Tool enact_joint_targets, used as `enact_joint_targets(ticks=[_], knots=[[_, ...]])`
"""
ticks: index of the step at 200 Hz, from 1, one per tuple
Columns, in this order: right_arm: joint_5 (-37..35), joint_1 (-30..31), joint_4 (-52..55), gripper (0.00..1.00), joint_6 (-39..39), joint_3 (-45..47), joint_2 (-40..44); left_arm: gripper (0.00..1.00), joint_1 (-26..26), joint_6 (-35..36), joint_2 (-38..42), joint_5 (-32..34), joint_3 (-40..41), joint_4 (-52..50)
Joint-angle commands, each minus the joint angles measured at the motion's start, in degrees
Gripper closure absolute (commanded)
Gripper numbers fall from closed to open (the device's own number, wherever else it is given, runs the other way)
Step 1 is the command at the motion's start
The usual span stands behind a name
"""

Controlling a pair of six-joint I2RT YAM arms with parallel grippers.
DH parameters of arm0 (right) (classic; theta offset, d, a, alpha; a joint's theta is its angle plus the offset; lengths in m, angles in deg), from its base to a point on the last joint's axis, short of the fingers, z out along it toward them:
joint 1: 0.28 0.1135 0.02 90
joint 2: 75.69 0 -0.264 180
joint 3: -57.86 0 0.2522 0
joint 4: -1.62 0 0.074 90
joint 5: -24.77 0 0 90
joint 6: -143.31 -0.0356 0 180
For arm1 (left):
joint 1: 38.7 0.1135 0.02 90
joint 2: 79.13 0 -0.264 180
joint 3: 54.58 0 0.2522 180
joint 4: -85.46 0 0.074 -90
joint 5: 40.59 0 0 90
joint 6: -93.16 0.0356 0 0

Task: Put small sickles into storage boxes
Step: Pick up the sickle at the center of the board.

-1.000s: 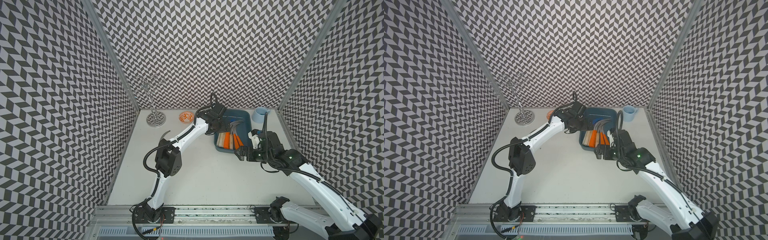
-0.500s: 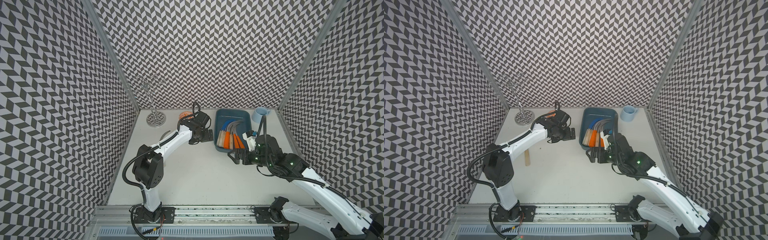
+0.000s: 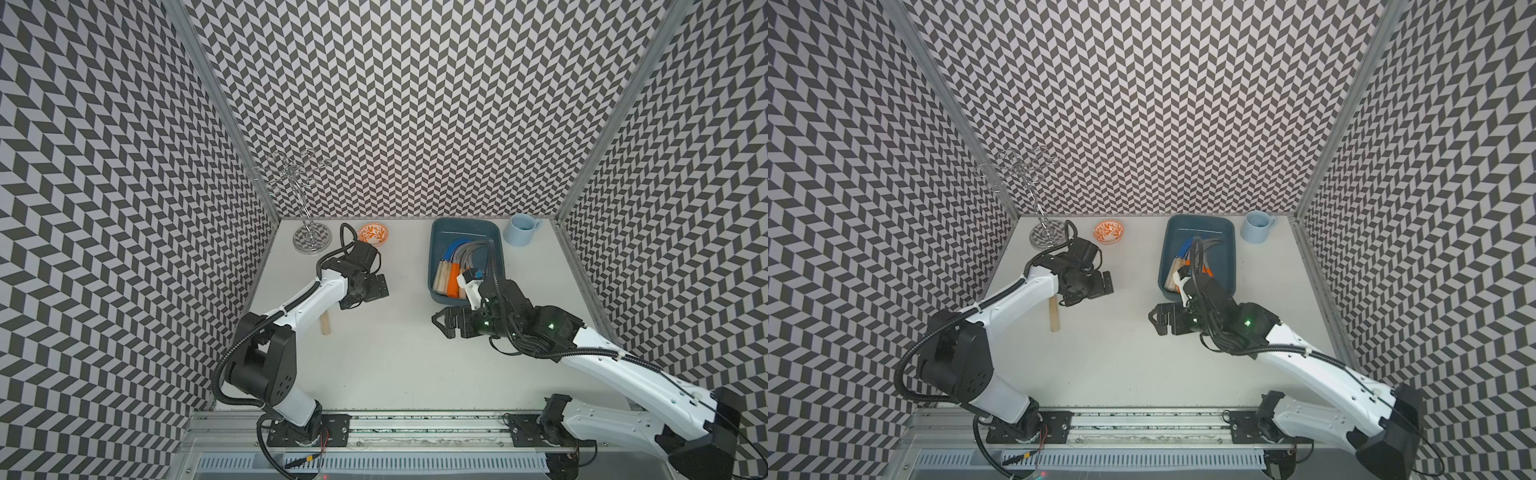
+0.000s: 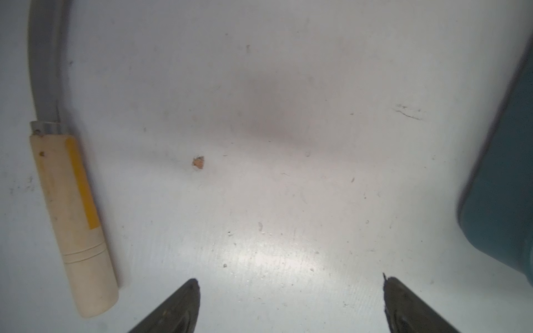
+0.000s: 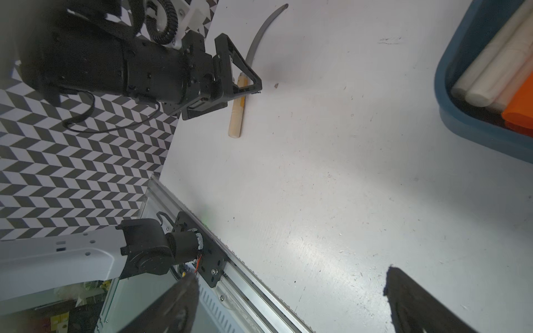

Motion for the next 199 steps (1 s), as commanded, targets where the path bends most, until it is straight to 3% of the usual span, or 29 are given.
enact_joint_targets(ticks=[1,45,109,166,199], knots=[[-0.9,2.2,-5.0,0.0,-1.0,-2.3,-2.2,0.03,2.8,-0.1,3.7,2.6,2.9,1.0],[-0.7,7.1,-7.2,0.0,-0.9,-5.3,-8.4,0.11,9.7,0.3,8.4,5.1,9.1,1.7],[-0.1,9.9,-7.1,0.0,0.0,-8.0,-13.3,0.23,19.5,4.0,7.4,1.8,16.0,7.4],[-1.0,9.8,-7.1,0.01,0.9,-7.8,-13.9,0.49,20.9,6.5,2.5,0.9,15.9,11.2],[-1.7,9.8,-7.0,0.0,1.2,-7.7,-14.0,0.5,20.9,8.2,0.7,2.3,16.0,12.3]])
